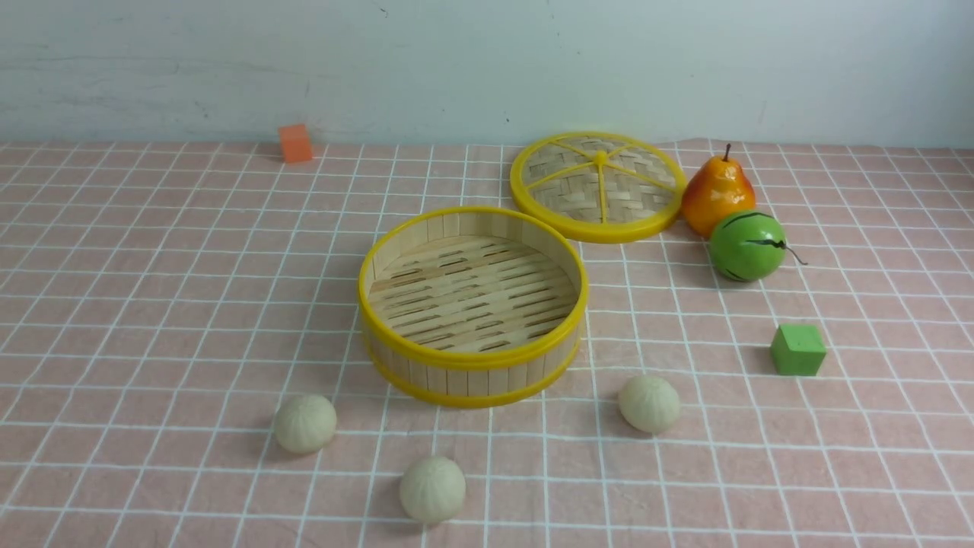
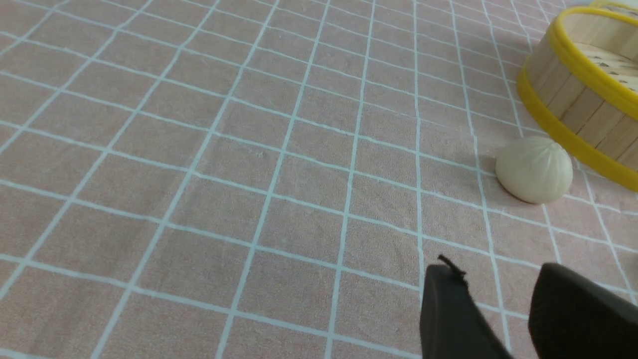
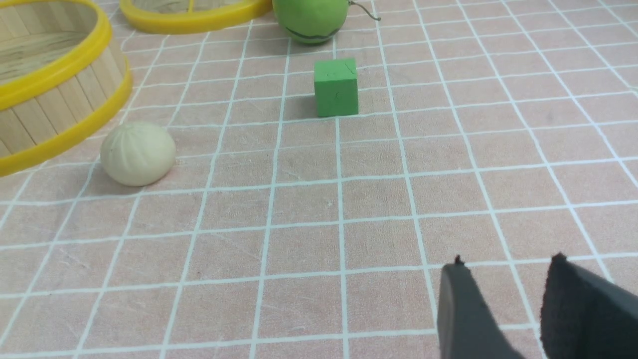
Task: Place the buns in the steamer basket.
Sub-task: Use the left arm to grab a steamed stuffed bun
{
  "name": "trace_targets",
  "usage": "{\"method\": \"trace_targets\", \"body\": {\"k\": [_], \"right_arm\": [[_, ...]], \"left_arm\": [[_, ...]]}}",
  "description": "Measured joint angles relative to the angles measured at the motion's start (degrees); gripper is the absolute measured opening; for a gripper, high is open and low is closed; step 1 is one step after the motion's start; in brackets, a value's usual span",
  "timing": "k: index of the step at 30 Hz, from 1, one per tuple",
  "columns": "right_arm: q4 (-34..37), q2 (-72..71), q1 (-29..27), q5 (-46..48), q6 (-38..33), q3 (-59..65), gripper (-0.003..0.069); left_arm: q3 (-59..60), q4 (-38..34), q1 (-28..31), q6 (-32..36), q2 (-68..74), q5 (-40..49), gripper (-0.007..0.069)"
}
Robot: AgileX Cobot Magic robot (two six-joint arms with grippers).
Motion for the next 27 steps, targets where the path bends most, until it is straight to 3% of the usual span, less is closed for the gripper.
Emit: {"method": "trace_targets", "body": {"k": [5,7,11,12,14,19,22,26,27], "right_arm": [[0.00,0.00,0.00,0.00,0.00,0.00,0.0239],[0.00,0.00,0.00,0.00,0.00,0.00,0.0239],[0.00,0.00,0.00,0.00,0.00,0.00,0.0239],[0.00,0.00,0.00,0.00,0.00,0.00,0.0239],[0.00,0.00,0.00,0.00,0.00,0.00,0.0239],[0.00,0.00,0.00,0.00,0.00,0.00,0.0239],[0.00,0.00,0.00,0.00,0.00,0.00,0.0239],[0.00,0.00,0.00,0.00,0.00,0.00,0.0239],[0.00,0.00,0.00,0.00,0.00,0.00,0.0239]], "left_arm": [[0.00,0.55,0.00,-0.44,0.00,0.00,0.0238],[0.00,-2.29,0.00,-2.82,0.00,0.00,0.0238],[0.00,-17.25,0.00,-14.19,0.00,-0.12,0.0238],[0.00,-18.19,0.00,-14.19,0.00,-0.12,0.0238],[0.00,-29.88,0.00,-21.88,0.00,-0.23,0.0238],[0.00,-37.61,0.00,-25.71,0.00,-0.16,0.0238],[0.00,-42.19,0.00,-25.54,0.00,0.59,0.0238],[-3.82,-48.70,0.00,-14.98,0.00,2.92,0.0238],[-8.16,-51.08,0.00,-6.94,0.00,3.16,0.0238]]}}
